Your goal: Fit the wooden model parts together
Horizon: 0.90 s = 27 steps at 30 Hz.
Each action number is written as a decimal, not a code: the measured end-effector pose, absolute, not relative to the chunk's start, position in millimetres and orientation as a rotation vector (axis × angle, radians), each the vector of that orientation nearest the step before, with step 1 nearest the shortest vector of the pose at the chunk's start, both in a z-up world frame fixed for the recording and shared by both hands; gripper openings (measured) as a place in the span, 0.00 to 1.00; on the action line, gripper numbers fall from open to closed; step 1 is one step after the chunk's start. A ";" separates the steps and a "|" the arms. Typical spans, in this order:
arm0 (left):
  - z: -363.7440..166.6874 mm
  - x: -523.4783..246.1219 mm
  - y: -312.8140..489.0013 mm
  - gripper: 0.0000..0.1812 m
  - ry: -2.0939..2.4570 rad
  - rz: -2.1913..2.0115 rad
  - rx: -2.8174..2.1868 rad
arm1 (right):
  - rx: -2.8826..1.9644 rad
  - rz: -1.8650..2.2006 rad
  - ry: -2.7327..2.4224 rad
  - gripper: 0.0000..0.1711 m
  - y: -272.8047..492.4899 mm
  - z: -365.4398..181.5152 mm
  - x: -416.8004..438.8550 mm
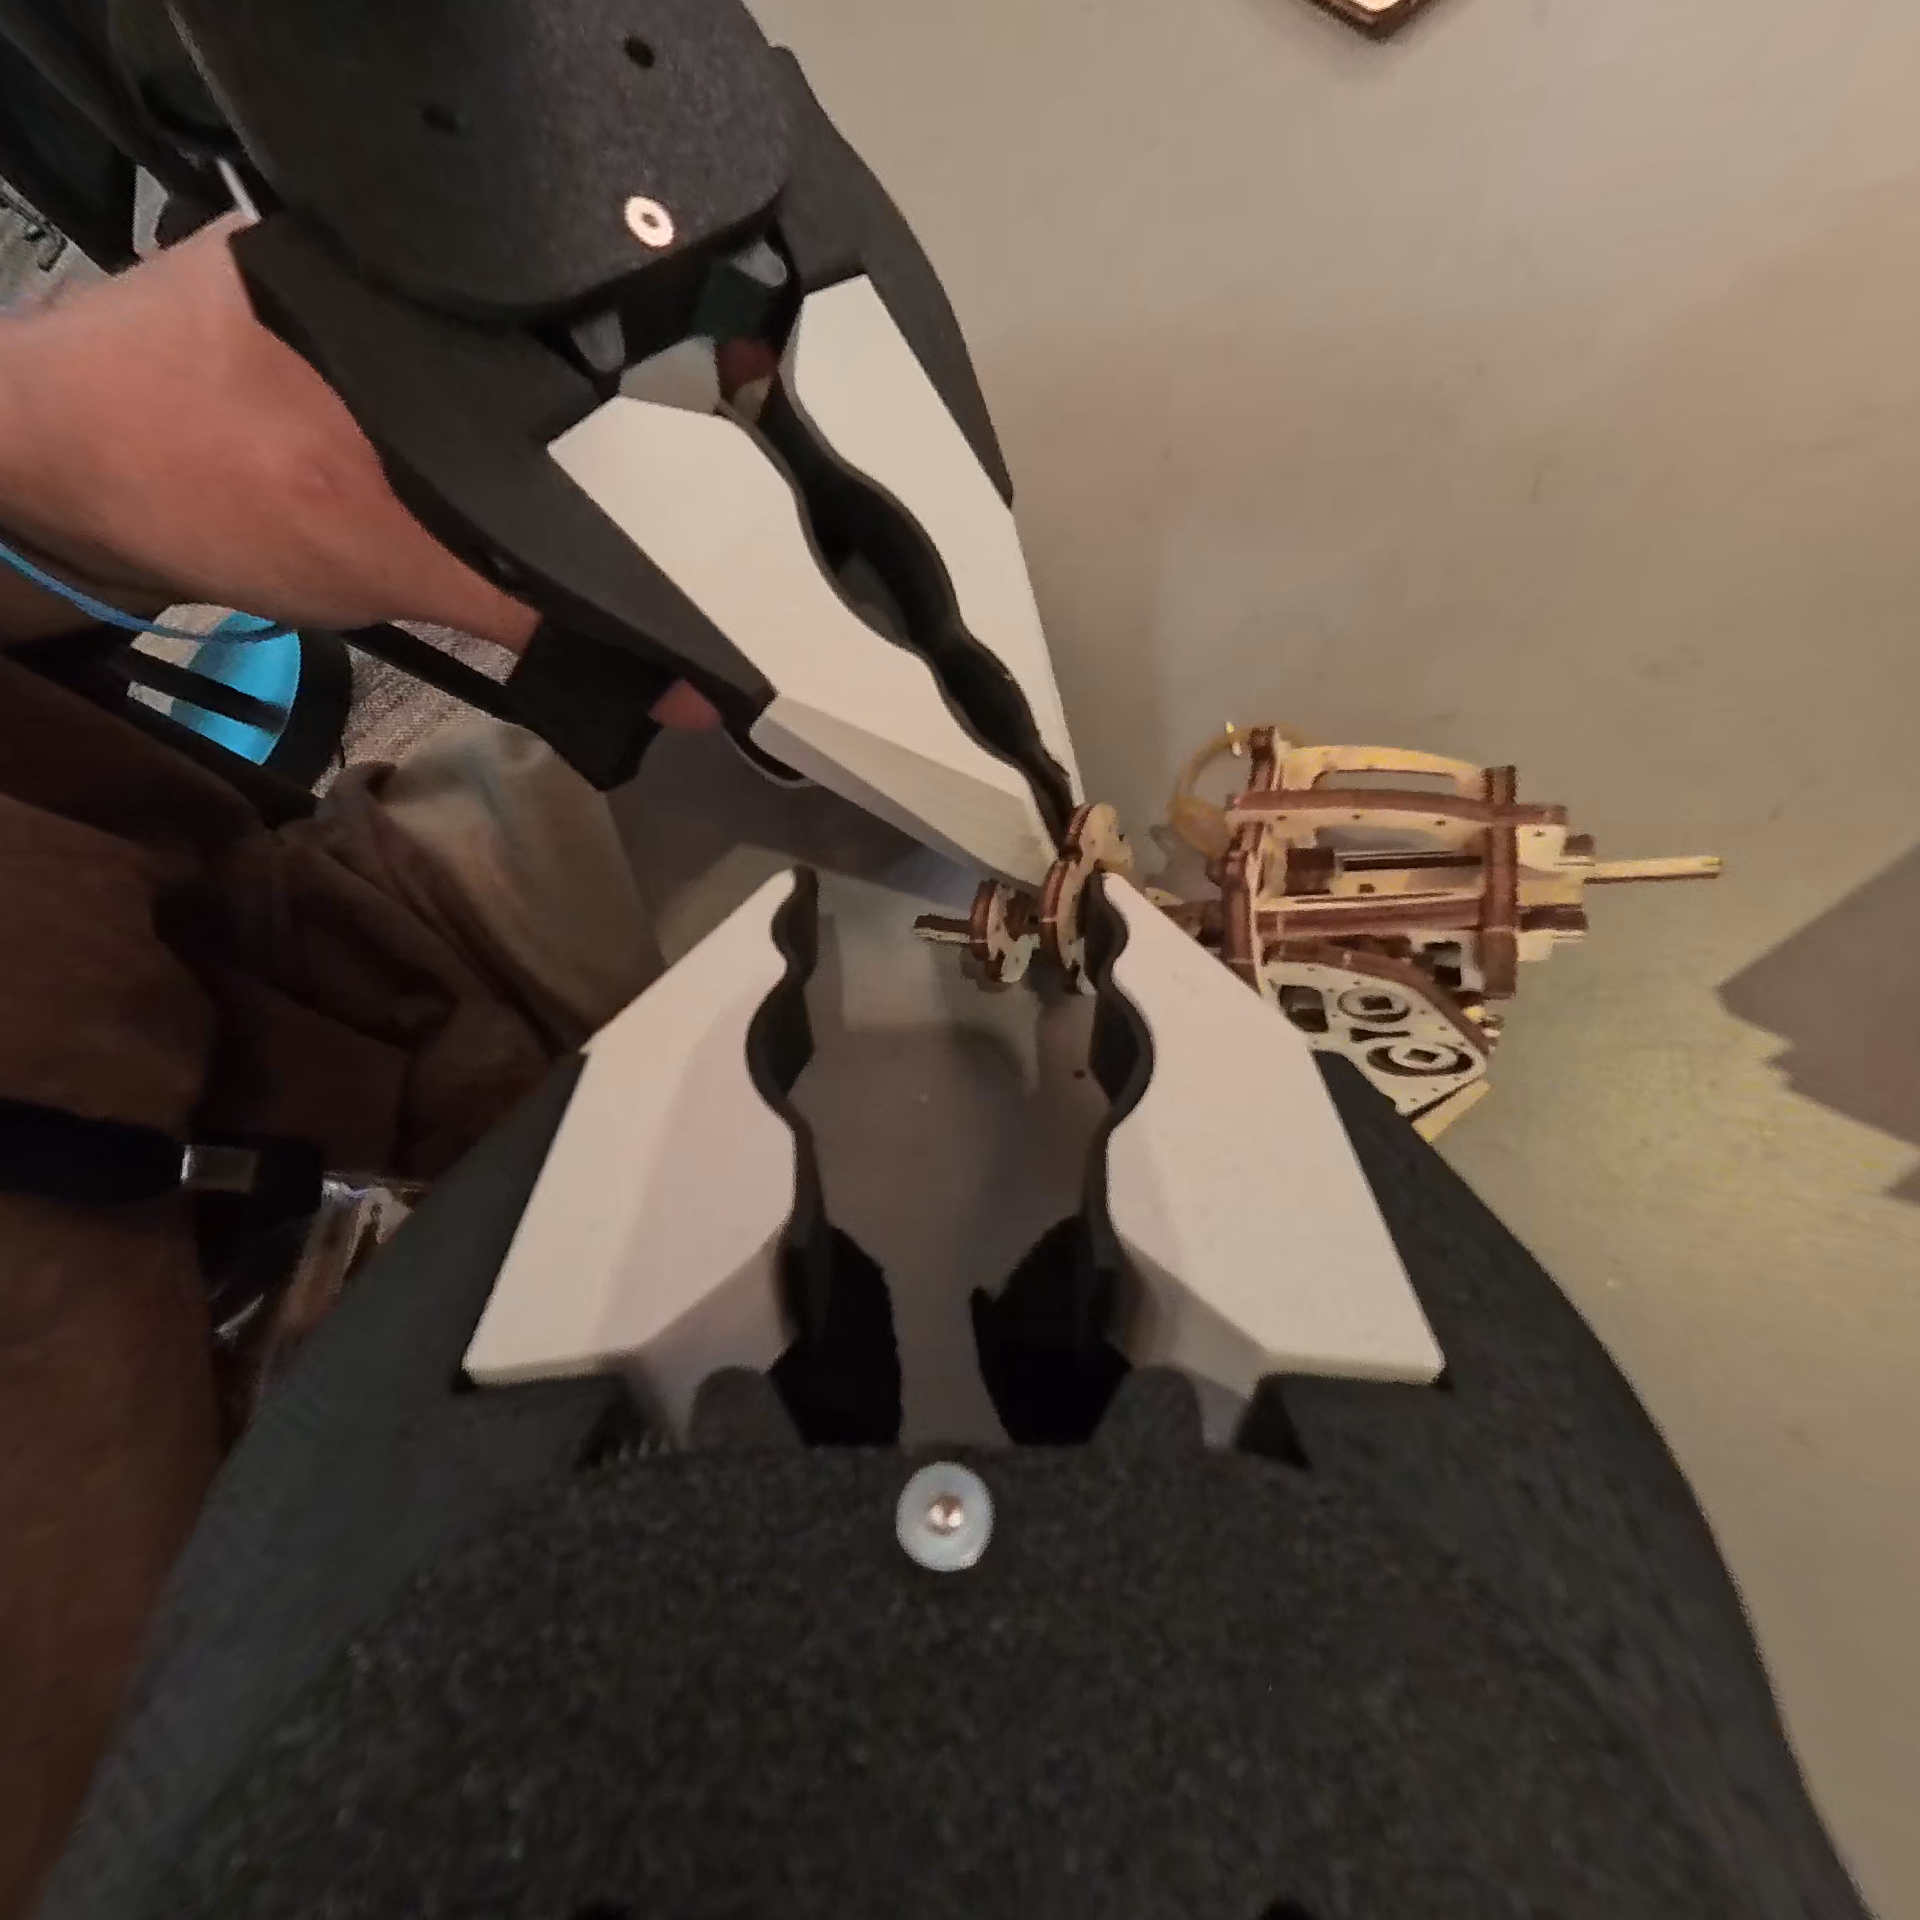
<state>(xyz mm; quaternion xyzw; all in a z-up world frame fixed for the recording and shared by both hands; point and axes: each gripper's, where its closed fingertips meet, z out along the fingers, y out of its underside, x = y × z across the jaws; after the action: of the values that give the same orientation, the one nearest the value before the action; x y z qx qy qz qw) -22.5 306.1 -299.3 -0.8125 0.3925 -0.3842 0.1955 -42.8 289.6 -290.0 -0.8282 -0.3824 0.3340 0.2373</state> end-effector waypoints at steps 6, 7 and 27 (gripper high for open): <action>-299.3 -22.6 307.9 0.00 1.140 -0.962 -2.253 | -2.284 0.980 -0.978 0.33 290.3 -287.3 -44.7; -299.4 -22.6 308.0 0.00 1.152 -0.950 -2.250 | -2.283 0.976 -0.978 0.33 290.8 -287.4 -44.3; -299.2 -24.8 306.8 0.00 1.188 -0.931 -2.251 | -2.271 0.777 -1.110 0.30 289.5 -287.3 -34.4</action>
<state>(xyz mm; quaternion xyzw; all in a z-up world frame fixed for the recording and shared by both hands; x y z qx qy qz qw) -24.8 306.8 -299.2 -0.8114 0.4282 -0.3354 0.2141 -34.4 289.5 -287.3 -0.8323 -0.4069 0.2847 0.2462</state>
